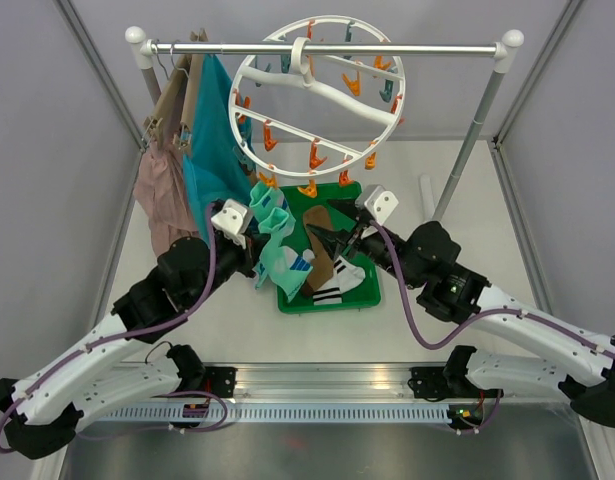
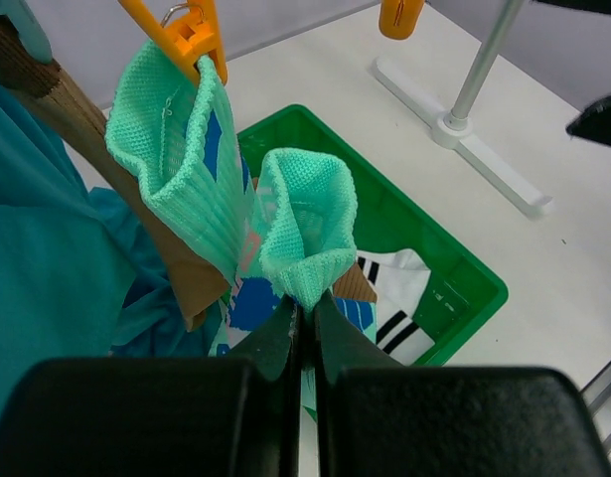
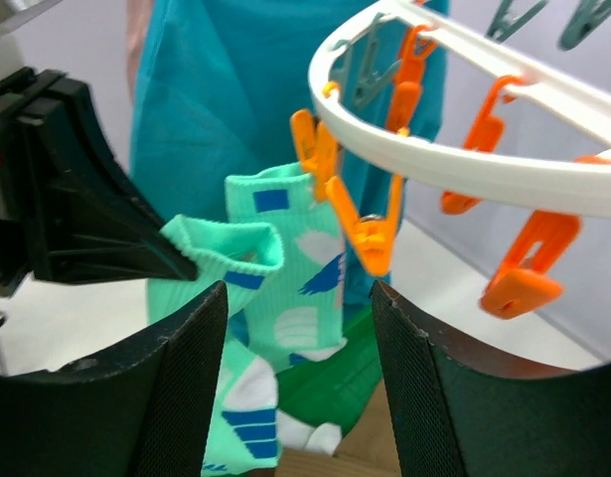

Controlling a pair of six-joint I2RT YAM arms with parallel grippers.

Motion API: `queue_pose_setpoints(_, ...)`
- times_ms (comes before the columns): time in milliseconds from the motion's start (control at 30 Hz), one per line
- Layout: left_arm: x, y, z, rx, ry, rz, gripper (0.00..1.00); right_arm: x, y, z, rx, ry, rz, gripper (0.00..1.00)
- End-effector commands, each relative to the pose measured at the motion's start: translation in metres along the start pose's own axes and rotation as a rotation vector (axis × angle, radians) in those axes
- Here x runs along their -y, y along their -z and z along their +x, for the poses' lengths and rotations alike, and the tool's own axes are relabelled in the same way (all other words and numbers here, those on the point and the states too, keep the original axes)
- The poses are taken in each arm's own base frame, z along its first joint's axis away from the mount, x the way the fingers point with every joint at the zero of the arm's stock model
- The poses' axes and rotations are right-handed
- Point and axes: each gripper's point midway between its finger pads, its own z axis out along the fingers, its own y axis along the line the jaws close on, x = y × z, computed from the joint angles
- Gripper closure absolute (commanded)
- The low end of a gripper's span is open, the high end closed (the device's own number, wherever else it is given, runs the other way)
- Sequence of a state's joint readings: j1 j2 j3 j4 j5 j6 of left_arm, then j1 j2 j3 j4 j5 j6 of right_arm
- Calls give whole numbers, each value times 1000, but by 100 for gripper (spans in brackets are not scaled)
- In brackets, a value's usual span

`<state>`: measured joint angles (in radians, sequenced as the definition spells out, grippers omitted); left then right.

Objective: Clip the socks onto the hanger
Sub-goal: Pick up the sock from the bin, then open the clamp at the hanger.

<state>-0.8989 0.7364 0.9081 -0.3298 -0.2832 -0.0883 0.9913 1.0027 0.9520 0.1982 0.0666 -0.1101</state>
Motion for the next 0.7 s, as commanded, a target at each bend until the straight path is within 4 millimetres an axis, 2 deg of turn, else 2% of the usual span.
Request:
queue_pose_setpoints(0,-4,9,-20,36,23,-19,98,20,-5,-33,119,64,100,34)
queue_pose_setpoints(100,-4,13,-25,47,16,-15,98,23,-15,-36,123,87,116,34)
queue_pose_setpoints(133,-5,13,-25,49,15,-18,98,22,-21,-30,109,91,117,34)
queue_pose_setpoints(333,-6,16,-27,52,5,-15,98,22,-40,-26,106,90,129,35)
queue_pose_setpoints(667,-1,14,-25,42,-7,10,98,31,-50,-25,111,102,182,36)
